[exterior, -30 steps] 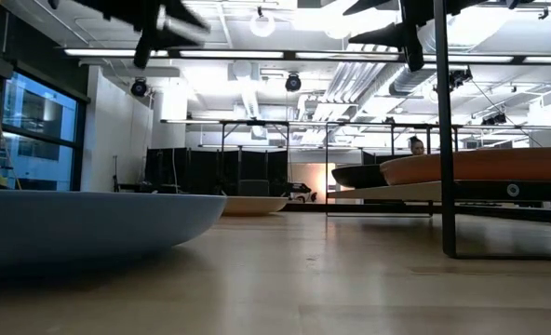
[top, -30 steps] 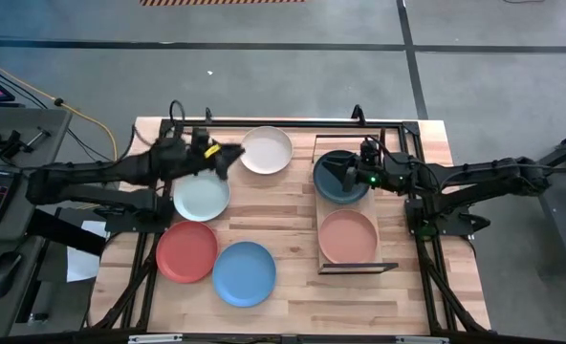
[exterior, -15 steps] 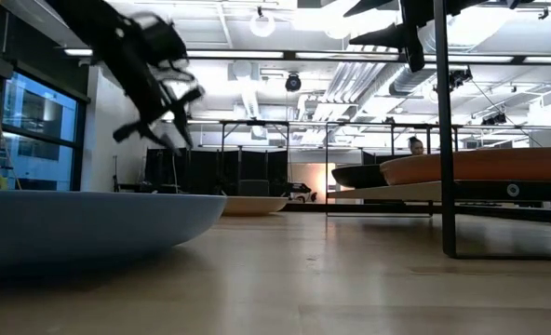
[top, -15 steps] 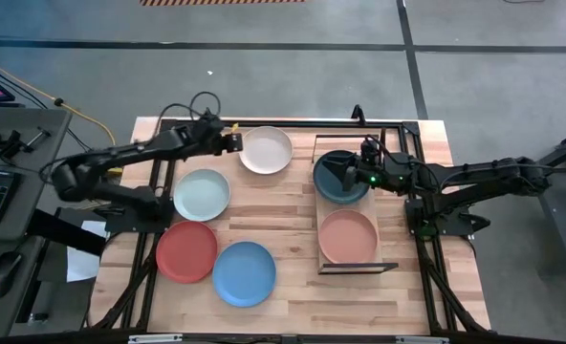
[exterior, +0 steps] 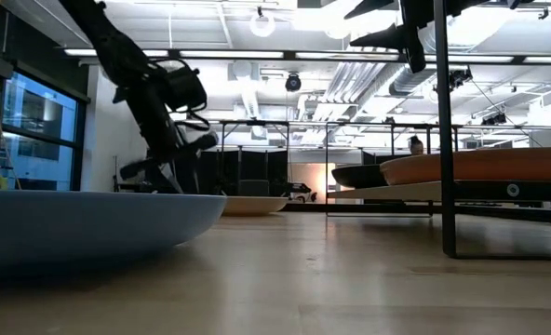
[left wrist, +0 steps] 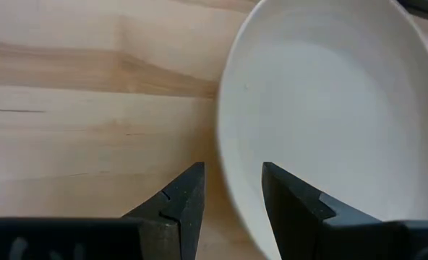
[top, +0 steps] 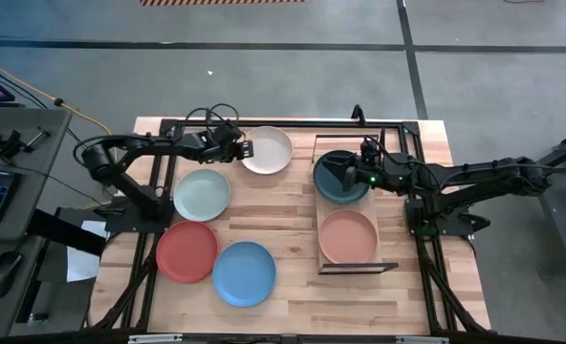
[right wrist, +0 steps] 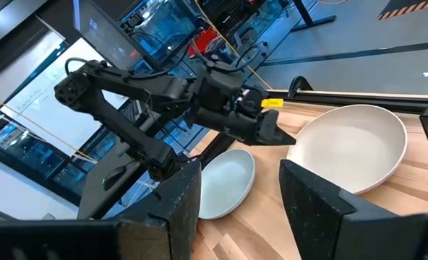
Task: Place and stack plates onto a shelf
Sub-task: Stack the white plate on top of the black plate on the shelf
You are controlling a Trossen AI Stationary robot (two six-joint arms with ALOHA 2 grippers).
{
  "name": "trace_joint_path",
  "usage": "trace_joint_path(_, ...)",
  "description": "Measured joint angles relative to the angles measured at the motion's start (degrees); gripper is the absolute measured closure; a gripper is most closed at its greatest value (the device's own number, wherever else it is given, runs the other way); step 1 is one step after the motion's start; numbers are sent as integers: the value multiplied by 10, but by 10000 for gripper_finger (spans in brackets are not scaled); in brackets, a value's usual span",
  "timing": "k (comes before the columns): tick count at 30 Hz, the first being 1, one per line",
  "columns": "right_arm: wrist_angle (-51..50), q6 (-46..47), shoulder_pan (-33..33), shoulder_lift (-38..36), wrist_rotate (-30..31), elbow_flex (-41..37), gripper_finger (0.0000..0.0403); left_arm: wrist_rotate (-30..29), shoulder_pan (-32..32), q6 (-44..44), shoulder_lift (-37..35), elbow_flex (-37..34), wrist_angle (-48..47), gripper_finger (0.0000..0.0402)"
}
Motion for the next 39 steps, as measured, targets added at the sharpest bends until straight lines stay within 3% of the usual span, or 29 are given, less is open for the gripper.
trace_joint_path(9, -1, 0, 0, 0, 15, 0, 233, 5, 0, -3, 46, 0, 13, 290)
trace_joint_path(16, -1, 0, 0, 0, 15, 0, 234, 11, 0, 0, 61, 0, 42, 377)
trace_joint_path(21, -1, 0, 2, 0, 14, 0, 233, 29, 4, 55, 7, -1, 27, 394)
trace_joint_path(26, 9, 5, 1, 0, 13, 0, 233, 27, 7, 124, -107, -1, -53, 398)
trace_joint_path(30, 61, 10, 1, 0, 12, 0, 233, 30, -36, 137, -208, -1, -137, 399)
trace_joint_path(33, 101, -14, 1, 0, 13, 0, 233, 26, -93, 100, -262, -1, -170, 400)
trace_joint_path(39, 188, -51, 1, 0, 27, 0, 234, -16, -242, -23, -281, -1, -140, 400)
